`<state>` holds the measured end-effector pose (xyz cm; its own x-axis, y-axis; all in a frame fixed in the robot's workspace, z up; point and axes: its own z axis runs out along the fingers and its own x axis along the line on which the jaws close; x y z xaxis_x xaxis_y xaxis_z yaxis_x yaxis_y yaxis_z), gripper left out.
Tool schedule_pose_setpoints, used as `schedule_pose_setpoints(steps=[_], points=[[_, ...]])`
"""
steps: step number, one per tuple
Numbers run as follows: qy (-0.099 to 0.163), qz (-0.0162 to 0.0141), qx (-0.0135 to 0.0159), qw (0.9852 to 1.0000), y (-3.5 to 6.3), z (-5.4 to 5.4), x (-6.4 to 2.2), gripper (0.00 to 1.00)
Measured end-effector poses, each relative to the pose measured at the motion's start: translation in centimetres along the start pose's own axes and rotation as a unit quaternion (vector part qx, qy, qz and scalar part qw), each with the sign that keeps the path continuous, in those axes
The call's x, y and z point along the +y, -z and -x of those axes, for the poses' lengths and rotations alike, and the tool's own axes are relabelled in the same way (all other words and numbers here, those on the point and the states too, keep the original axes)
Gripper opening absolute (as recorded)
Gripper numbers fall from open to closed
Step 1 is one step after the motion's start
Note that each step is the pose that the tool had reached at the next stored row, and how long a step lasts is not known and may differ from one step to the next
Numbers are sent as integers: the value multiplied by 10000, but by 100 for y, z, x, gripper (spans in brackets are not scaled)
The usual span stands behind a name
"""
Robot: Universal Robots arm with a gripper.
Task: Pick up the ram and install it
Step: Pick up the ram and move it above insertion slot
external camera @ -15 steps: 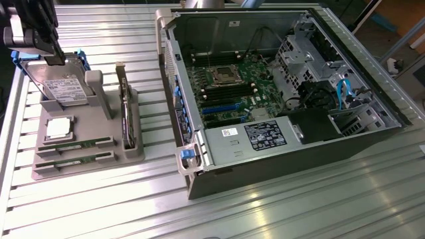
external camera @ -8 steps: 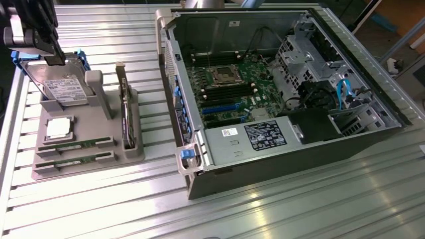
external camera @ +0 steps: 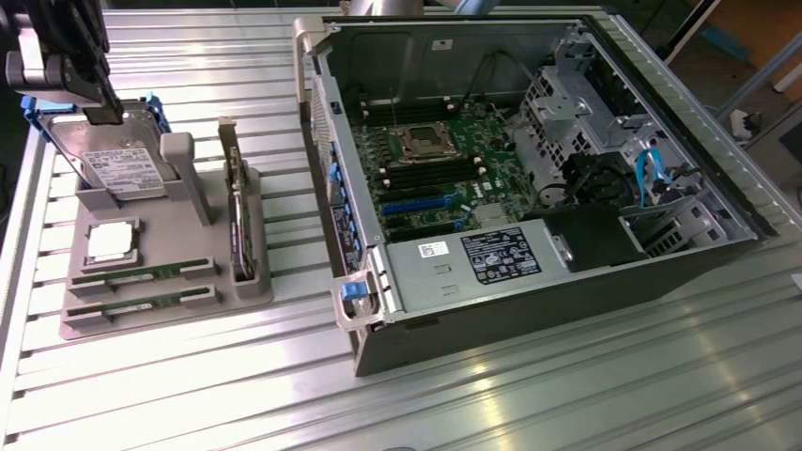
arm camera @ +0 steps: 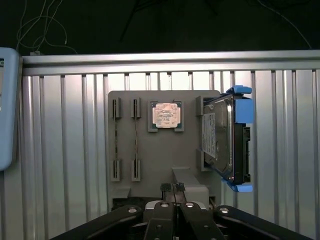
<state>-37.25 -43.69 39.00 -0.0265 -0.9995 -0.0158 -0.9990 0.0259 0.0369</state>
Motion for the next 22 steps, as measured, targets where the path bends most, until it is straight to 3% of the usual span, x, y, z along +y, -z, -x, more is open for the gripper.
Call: schedule_pose_setpoints(steps=[4, 8, 22], points=[[0, 0, 2, 10000, 0, 0, 0, 11], [6, -1, 27, 10000, -2, -17, -1, 11], [16, -2, 54, 10000, -11, -144, -4, 11]])
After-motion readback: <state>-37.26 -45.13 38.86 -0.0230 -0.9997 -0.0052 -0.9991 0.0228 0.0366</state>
